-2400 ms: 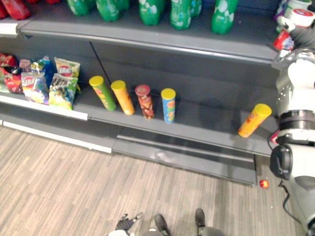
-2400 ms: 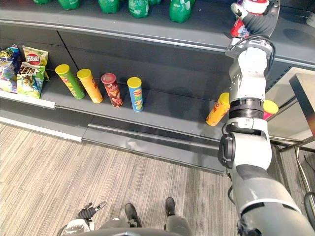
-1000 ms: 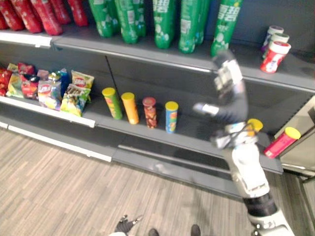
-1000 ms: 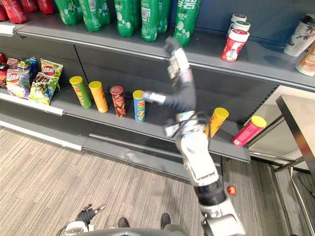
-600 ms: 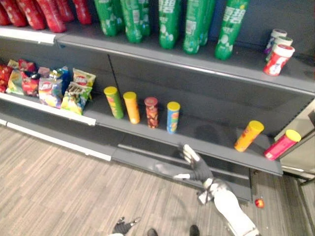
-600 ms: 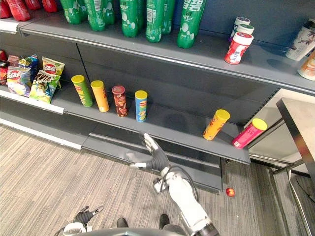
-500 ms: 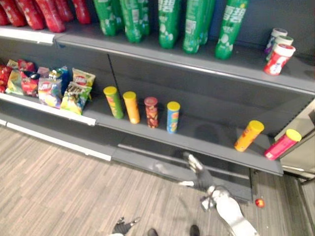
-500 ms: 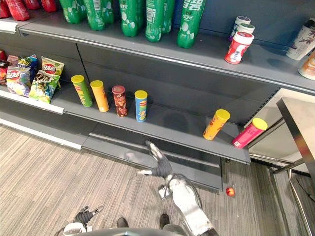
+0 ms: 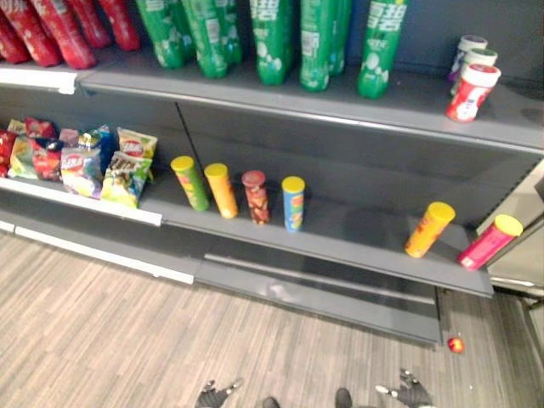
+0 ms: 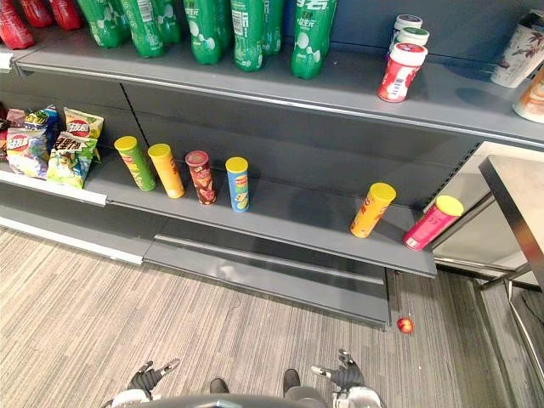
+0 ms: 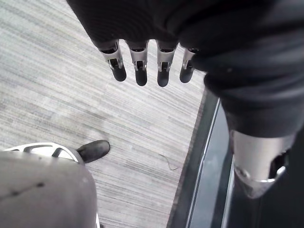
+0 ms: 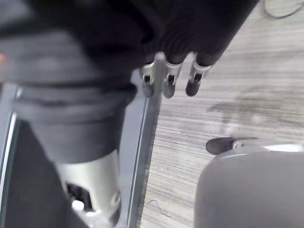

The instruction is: Put the gum and the chips on the shelf.

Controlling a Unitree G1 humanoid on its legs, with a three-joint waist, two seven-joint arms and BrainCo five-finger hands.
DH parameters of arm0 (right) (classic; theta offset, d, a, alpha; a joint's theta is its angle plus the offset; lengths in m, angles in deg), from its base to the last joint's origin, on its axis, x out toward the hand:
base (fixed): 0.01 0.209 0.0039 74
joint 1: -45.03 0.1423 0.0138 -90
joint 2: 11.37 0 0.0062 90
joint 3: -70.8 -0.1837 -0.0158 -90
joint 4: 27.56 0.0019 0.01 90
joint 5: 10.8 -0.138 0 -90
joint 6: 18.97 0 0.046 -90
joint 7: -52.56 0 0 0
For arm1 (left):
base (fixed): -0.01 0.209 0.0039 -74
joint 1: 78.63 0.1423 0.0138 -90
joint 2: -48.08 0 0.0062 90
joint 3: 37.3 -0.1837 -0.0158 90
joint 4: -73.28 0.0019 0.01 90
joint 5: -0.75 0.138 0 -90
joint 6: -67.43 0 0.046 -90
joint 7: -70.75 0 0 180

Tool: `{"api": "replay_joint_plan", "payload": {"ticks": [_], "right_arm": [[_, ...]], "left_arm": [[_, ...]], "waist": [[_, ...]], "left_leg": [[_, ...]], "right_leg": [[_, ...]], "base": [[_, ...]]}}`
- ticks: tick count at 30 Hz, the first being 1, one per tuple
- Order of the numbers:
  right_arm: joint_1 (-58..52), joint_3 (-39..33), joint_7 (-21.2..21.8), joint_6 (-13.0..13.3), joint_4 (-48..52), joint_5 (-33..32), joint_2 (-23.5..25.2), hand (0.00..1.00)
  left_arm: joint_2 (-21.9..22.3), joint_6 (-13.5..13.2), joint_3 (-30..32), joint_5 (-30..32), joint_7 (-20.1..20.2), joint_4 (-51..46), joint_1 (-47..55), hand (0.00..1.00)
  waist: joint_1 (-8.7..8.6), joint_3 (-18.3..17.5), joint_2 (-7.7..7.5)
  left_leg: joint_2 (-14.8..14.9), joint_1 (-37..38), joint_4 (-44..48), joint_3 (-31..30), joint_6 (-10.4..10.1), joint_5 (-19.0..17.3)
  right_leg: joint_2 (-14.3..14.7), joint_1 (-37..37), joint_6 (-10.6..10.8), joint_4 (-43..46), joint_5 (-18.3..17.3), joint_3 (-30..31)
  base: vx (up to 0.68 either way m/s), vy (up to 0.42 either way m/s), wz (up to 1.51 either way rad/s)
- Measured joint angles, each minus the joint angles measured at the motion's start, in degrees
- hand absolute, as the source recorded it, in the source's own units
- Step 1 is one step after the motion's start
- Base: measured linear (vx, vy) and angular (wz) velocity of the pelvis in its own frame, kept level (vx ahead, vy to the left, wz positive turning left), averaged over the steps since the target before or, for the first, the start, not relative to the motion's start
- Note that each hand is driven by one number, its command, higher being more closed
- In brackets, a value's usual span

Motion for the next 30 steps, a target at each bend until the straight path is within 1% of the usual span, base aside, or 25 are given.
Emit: {"api": "replay_joint_plan", "payload": {"ticks": [3, 6, 7, 8, 9, 10, 11, 12, 13, 14, 15, 16, 17, 18, 19, 20, 21, 23, 24, 25, 26, 27, 28, 29, 30], "right_arm": [[-0.2, -3.5, -0.1, -0.2, -2.9, -0.9, 0.5, 0.0], [-0.1, -9.0, -0.9, -1.5, -5.4, -1.1, 1.2, 0.0], [-0.2, -10.5, -1.1, -1.5, -5.8, -1.2, 1.5, 0.0], [-0.2, -12.9, -1.3, -1.7, -6.1, -2.3, 2.4, 0.0], [-0.2, -14.0, -1.4, -1.9, -6.1, -3.3, 2.8, 0.0], [-0.7, -14.8, -1.4, -2.0, -5.9, -4.2, 3.0, 0.0], [-1.6, -15.2, -1.5, -2.0, -5.0, -5.6, 3.8, 0.0], [-2.3, -15.6, -1.5, -1.9, -3.7, -6.3, 4.1, 0.0], [-2.7, -16.1, -1.4, -1.9, -2.8, -7.3, 4.2, 0.0], [-2.7, -16.4, -1.4, -1.9, -2.3, -7.6, 4.3, 0.0], [-2.8, -17.2, -1.5, -1.9, -1.3, -8.7, 5.0, 0.0], [-2.7, -17.7, -1.7, -1.9, -0.5, -9.9, 5.7, 0.0], [-2.7, -18.0, -1.8, -1.9, 0.0, -10.2, 5.8, 0.0], [-2.5, -19.0, -2.2, -2.0, 0.5, -10.9, 6.2, 0.0], [-2.4, -19.4, -2.4, -2.0, 0.5, -11.1, 6.6, 0.0], [-2.8, -19.5, -2.7, -2.0, 0.3, -11.1, 7.0, 0.0], [-3.1, -19.5, -2.8, -2.1, 0.1, -11.1, 7.0, 0.0], [-2.2, -19.0, -2.8, -2.1, -2.1, -11.0, 6.6, 0.0], [-1.9, -19.0, -2.8, -2.0, -2.7, -11.0, 6.5, 0.0], [-1.2, -19.0, -2.9, -2.1, -4.2, -11.0, 6.3, 0.0], [-0.5, -18.9, -2.9, -2.2, -5.3, -11.1, 6.3, 0.0], [0.1, -18.8, -2.9, -2.2, -5.8, -11.1, 6.3, 0.0], [1.2, -18.2, -3.0, -2.2, -6.4, -11.0, 5.6, 0.0], [1.3, -17.0, -2.9, -2.1, -6.3, -11.0, 4.5, 0.0], [1.3, -16.9, -2.9, -2.1, -6.3, -11.0, 4.5, 0.0]], "left_arm": [[0.6, 0.0, 2.2, -2.3, 1.3, 0.0, 0.4, 0.0], [1.3, 0.0, 4.0, -3.8, 1.8, 0.1, 0.8, 0.0], [1.5, 0.0, 4.5, -4.1, 1.9, 0.1, 1.0, 0.0], [1.7, 0.0, 5.2, -4.8, 2.2, 0.0, 0.9, 0.0], [1.8, -0.1, 5.2, -6.1, 2.4, -0.2, 0.7, 0.0], [2.3, -0.1, 5.3, -6.7, 2.7, -0.7, 0.6, 0.0], [2.5, -0.1, 5.3, -8.1, 3.0, -0.7, 0.0, 0.0], [2.7, -0.1, 5.4, -8.8, 3.1, -0.8, -0.2, 0.0], [3.1, -0.1, 5.9, -9.1, 3.2, -1.0, -0.6, 0.0], [3.4, -0.1, 6.4, -9.3, 3.1, -1.2, -0.8, 0.0], [4.4, -0.1, 7.3, -11.1, 3.1, -1.2, -1.2, 0.0], [5.0, -0.1, 7.9, -12.4, 3.1, -1.7, -1.5, 0.0], [5.0, -0.1, 8.0, -12.6, 3.1, -1.9, -1.4, 0.0], [4.9, -0.2, 8.0, -12.8, 3.1, -2.4, -1.6, 0.0], [4.8, -0.3, 8.0, -12.8, 3.1, -2.4, -1.6, 0.0], [4.6, -0.3, 7.9, -12.8, 3.1, -2.4, -2.0, 0.0], [4.6, -0.3, 7.6, -12.8, 3.2, -2.4, -2.0, 0.0], [3.6, -0.3, 4.7, -12.8, 3.4, -2.1, -1.5, 0.0], [3.4, -0.2, 3.7, -12.8, 3.6, -2.1, -1.7, 0.0], [2.8, -0.3, 2.0, -13.1, 3.8, -2.2, -1.9, 0.0], [2.0, -0.2, 1.4, -13.4, 4.0, -2.1, -2.0, 0.0], [1.7, -0.2, 1.2, -13.5, 4.0, -2.0, -2.1, 0.0], [1.4, -0.2, 0.4, -13.4, 4.1, -0.8, -2.4, 0.0], [1.6, -0.2, -0.1, -13.5, 4.3, -0.1, -2.7, 0.0], [1.8, -0.2, -0.3, -13.4, 4.3, 0.0, -2.9, 0.0]], "waist": [[0.0, 0.2, 0.33], [0.13, 0.7, 0.85], [0.14, 0.8, 0.57], [0.01, 1.2, 0.91], [0.01, 2.3, 0.73], [0.01, 2.8, 0.45], [-0.01, 3.1, 0.82], [-0.15, 3.3, 1.19], [-0.57, 3.6, 1.86], [-0.52, 3.7, 1.92], [-0.38, 3.7, 1.78], [0.14, 3.6, 2.31], [0.08, 3.9, 2.54], [0.06, 4.3, 2.23], [0.01, 4.7, 2.04], [0.05, 4.8, 1.94], [0.13, 4.8, 1.94], [-0.08, 4.7, 1.29], [-0.12, 4.6, 1.14], [-0.03, 4.4, 0.63], [0.03, 4.4, -0.59], [0.02, 4.4, -1.02], [-0.02, 4.7, -0.55], [-0.19, 4.9, 0.41], [-0.22, 5.0, 0.8]], "left_leg": [[0.1, 0.2, 0.0, 0.1, 0.0, 0.0], [0.2, 2.0, 0.4, 1.4, 0.0, -0.7], [0.2, 2.2, 0.5, 1.6, 0.2, -1.0], [0.7, 1.6, 3.5, 1.6, 0.3, -2.6], [1.4, 1.1, 7.0, 1.8, 0.4, -4.6], [2.4, -0.2, 10.5, 2.3, 0.4, -6.6], [3.9, -2.1, 16.0, 2.9, 0.7, -9.3], [5.1, -3.6, 20.1, 3.2, 1.1, -11.2], [7.2, -6.2, 24.9, 3.9, 1.3, -13.6], [8.2, -7.2, 26.7, 5.0, 1.3, -14.6], [9.8, -8.3, 28.4, 7.5, 1.7, -16.0], [11.3, -8.3, 28.7, 11.3, 2.0, -16.6], [12.4, -8.7, 28.7, 13.2, 2.8, -16.8], [14.3, -8.2, 28.6, 16.6, 3.2, -17.1], [15.1, -7.8, 28.1, 18.3, 3.3, -17.1], [16.3, -5.9, 26.9, 22.4, 3.3, -16.4], [16.5, -5.0, 26.3, 24.1, 3.0, -16.0], [14.9, -2.2, 22.0, 29.5, 1.8, -12.7], [14.5, -2.1, 21.3, 30.4, 1.6, -12.0], [13.9, -2.1, 20.4, 31.8, 1.0, -10.8], [13.5, -2.2, 20.0, 33.3, 0.3, -9.7], [13.5, -2.3, 19.9, 33.4, -0.2, -9.0], [13.9, -2.3, 18.4, 33.6, -1.2, -6.8], [14.1, -2.1, 16.6, 33.3, -2.3, -5.0], [14.2, -1.9, 15.4, 32.9, -2.7, -4.1]], "right_leg": [[0.1, 0.2, -0.1, 0.0, 0.0, 0.1], [0.2, 1.5, -0.1, 0.1, -0.1, 1.1], [0.2, 1.7, 0.1, 0.2, -0.3, 1.2], [0.0, 1.8, 0.1, 1.5, -1.0, 1.3], [-0.1, 1.6, 0.3, 3.3, -2.0, 1.7], [-0.1, 0.6, 0.8, 5.6, -3.2, 2.0], [0.0, -0.9, 1.1, 8.8, -4.6, 2.3], [0.4, -1.9, 1.3, 10.2, -5.0, 2.6], [1.4, -3.3, 1.6, 10.9, -4.8, 3.5], [1.9, -4.3, 2.0, 11.0, -4.6, 4.5], [2.4, -5.9, 2.7, 10.1, -4.1, 5.6], [1.2, -7.2, 2.4, 8.4, -4.3, 2.7], [0.7, -7.5, 2.0, 8.0, -3.9, 0.3], [-0.6, -9.0, 1.7, 9.0, -4.0, -5.5], [-1.8, -9.2, 0.9, 10.7, -4.4, -9.5], [-4.8, -8.8, -0.6, 15.9, -5.4, -15.8], [-6.1, -8.2, -0.9, 18.1, -5.6, -17.2], [-11.2, -6.2, -1.4, 23.1, -5.9, -18.7], [-12.1, -5.7, -1.4, 23.4, -5.9, -18.9], [-13.2, -4.3, -0.3, 21.7, -5.2, -19.1], [-13.4, -2.3, 2.2, 16.8, -2.1, -19.2], [-12.6, -1.5, 3.0, 13.9, -2.7, -18.9], [-10.7, -0.5, 3.2, 9.8, -2.8, -19.3], [-9.4, -0.4, 3.2, 7.8, -2.8, -19.3], [-8.6, -0.4, 3.2, 7.3, -2.8, -19.4]], "base": [[0.01, -0.004, -0.02], [0.03, -0.003, -0.15], [0.04, 0.006, -0.15], [0.03, 0.006, -0.07], [0.02, 0.0, -0.09], [-0.01, -0.016, -0.18], [-0.02, -0.019, -0.22], [-0.03, 0.0, -0.35], [-0.04, 0.03, -0.47], [-0.06, 0.081, -0.84], [-0.09, 0.134, -1.34], [-0.09, 0.148, -1.49], [-0.1, 0.14, -1.7], [-0.05, 0.128, -1.38], [-0.01, 0.139, -1.66], [0.05, 0.112, -1.27], [0.08, 0.082, -1.44], [0.07, 0.02, -1.15], [0.05, -0.073, -0.86], [0.06, -0.217, -0.75], [0.05, -0.206, -0.71], [0.02, -0.367, -0.71], [-0.03, -0.328, -0.64], [-0.04, -0.372, -0.59], [-0.04, -0.26, -0.38]]}}
